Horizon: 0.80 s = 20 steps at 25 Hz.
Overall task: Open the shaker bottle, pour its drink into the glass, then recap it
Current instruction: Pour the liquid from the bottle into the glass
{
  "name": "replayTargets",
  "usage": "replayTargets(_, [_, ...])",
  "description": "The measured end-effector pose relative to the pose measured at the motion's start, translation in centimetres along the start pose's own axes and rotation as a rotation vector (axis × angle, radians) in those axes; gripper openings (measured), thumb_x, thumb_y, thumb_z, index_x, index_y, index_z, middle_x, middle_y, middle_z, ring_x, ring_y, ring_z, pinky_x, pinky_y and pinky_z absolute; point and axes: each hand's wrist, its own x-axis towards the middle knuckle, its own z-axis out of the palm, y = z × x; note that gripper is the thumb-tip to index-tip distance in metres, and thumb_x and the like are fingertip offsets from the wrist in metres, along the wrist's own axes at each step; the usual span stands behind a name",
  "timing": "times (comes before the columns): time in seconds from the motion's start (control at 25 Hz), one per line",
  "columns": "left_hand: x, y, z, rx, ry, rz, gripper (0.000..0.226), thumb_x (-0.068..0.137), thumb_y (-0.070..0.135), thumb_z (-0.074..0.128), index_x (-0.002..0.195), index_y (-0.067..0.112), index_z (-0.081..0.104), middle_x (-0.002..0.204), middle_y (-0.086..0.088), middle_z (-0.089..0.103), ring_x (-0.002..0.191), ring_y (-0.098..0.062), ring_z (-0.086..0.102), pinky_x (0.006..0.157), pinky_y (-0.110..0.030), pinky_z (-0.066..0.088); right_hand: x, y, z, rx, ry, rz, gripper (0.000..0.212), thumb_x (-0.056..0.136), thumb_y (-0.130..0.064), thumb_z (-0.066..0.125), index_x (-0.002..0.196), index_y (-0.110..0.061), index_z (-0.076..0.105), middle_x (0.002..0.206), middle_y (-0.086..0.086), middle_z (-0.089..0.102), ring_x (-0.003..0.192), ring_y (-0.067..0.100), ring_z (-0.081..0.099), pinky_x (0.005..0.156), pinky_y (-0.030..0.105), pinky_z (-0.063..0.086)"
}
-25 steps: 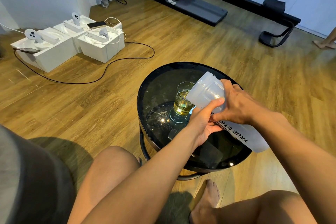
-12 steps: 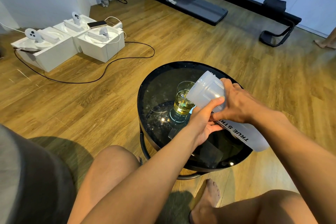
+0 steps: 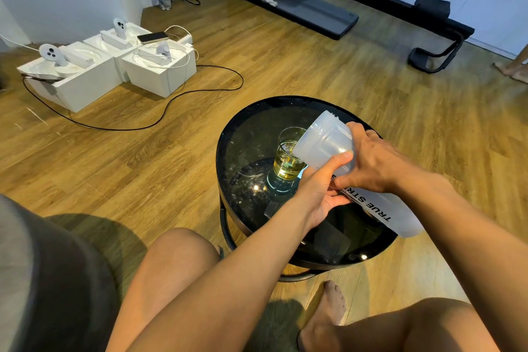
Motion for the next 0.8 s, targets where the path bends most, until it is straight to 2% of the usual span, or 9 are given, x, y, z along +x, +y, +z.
replayTargets(0.6, [0.00,-0.13,0.00,-0.003,0.001,-0.001,0.031,0.085,0.021,0.072,0.114,0.019,0.060,0.106,-0.014,0.070,0.108,-0.035,0.066,0.087,-0.054,0.056,-0.11,-0.15,-0.27,-0.011,-0.011,0.007,0.113,0.058,-0.049,0.085,0.144,-0.021,0.016,0.123,0.015,0.047,0.111,0.036,0.052,0.092,0.051,0.048])
replayTargets(0.8, [0.04,-0.10,0.01,-0.018,-0.004,0.000,0.028,0.085,0.021,0.072,0.110,0.021,0.061,0.101,-0.012,0.071,0.101,-0.032,0.068,0.083,-0.052,0.057,-0.11,-0.18,-0.32,-0.006,-0.011,0.011,0.114,0.057,-0.049,0.085,0.144,-0.021,0.017,0.123,0.015,0.047,0.111,0.036,0.052,0.091,0.052,0.049])
